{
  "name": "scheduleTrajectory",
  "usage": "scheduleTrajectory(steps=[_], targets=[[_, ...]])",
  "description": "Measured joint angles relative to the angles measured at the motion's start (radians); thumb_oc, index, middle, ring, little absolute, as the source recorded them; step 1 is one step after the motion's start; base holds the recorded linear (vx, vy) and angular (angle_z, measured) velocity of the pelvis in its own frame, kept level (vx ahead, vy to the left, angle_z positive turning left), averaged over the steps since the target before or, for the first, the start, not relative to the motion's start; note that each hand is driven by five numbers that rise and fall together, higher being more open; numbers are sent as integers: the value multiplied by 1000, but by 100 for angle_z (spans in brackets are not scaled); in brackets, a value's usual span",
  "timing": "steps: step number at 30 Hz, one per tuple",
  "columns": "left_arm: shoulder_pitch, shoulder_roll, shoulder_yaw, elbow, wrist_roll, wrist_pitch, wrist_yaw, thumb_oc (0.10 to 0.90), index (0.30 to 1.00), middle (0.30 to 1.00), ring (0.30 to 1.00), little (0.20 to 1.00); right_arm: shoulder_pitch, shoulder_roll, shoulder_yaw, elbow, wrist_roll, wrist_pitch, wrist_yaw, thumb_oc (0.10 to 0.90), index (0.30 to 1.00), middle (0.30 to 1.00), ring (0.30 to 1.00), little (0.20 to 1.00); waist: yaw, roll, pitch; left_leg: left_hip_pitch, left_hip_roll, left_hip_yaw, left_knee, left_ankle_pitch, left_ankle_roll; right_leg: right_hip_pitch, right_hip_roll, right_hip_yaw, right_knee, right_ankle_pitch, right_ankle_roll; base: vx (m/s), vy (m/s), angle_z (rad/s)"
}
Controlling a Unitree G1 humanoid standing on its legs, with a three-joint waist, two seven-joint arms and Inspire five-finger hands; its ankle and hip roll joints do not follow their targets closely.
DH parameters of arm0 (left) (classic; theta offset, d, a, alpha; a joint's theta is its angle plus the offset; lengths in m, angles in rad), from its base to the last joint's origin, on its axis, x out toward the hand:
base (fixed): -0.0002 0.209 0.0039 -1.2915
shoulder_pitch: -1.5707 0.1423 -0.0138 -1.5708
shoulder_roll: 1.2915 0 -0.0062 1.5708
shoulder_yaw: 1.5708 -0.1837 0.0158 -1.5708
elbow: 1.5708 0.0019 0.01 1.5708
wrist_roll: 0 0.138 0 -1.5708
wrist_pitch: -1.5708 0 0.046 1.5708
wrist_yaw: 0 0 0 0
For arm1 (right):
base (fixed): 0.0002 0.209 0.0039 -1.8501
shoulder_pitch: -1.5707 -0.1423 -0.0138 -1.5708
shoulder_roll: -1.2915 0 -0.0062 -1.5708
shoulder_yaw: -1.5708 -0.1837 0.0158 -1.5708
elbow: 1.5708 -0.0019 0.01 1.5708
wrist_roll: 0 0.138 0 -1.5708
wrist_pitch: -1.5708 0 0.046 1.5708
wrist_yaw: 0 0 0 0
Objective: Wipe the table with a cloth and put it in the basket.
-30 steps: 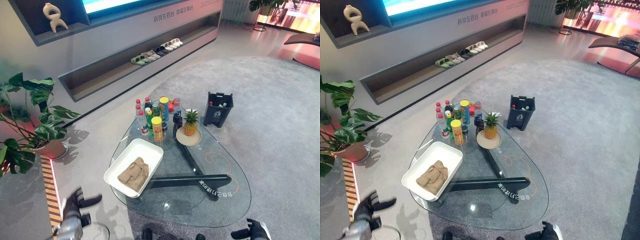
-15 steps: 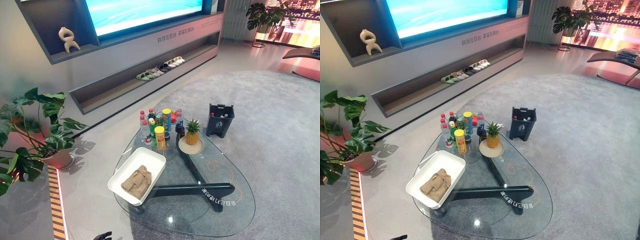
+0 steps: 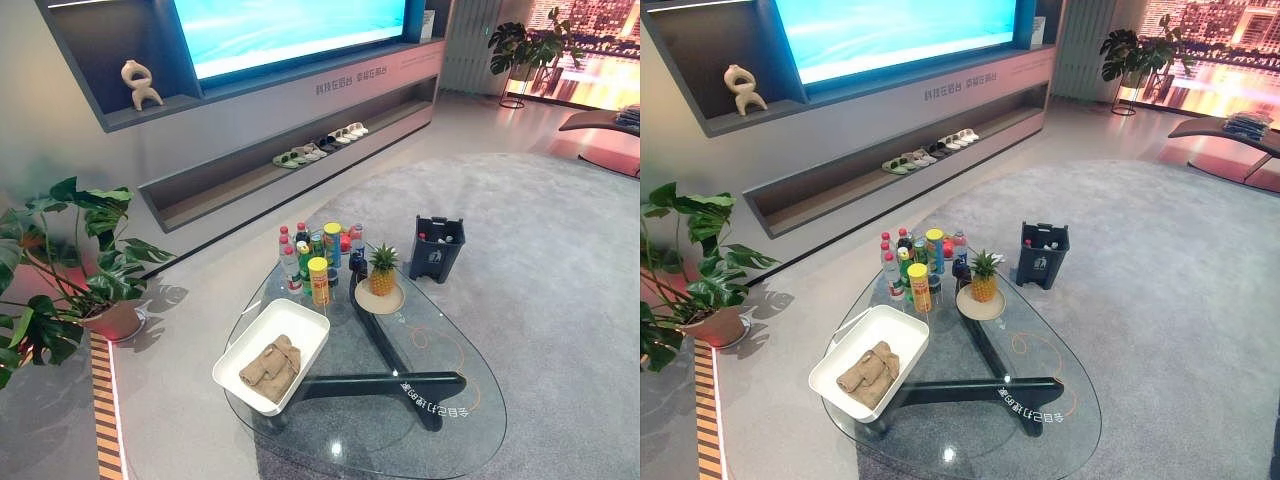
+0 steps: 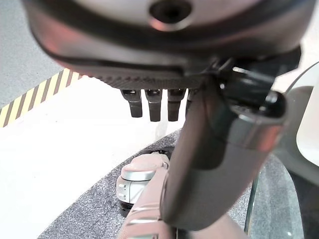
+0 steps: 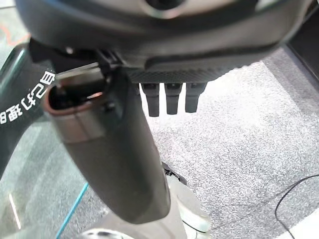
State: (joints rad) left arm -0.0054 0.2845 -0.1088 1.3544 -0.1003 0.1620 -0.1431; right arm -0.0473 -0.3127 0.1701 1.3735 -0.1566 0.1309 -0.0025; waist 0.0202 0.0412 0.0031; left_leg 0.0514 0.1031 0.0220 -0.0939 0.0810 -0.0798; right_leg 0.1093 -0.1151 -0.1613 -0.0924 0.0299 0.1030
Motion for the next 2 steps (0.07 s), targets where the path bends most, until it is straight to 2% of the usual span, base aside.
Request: scheduleTrajectory(steps=[2], targets=[[0,0,0,0,0,0,0,800,900,900,900,900,0,0,10,0,0,0,0,800,900,900,900,900,0,0,0,0,0,0,0,0,0,0,0,0,0,0,0,0,0,0]])
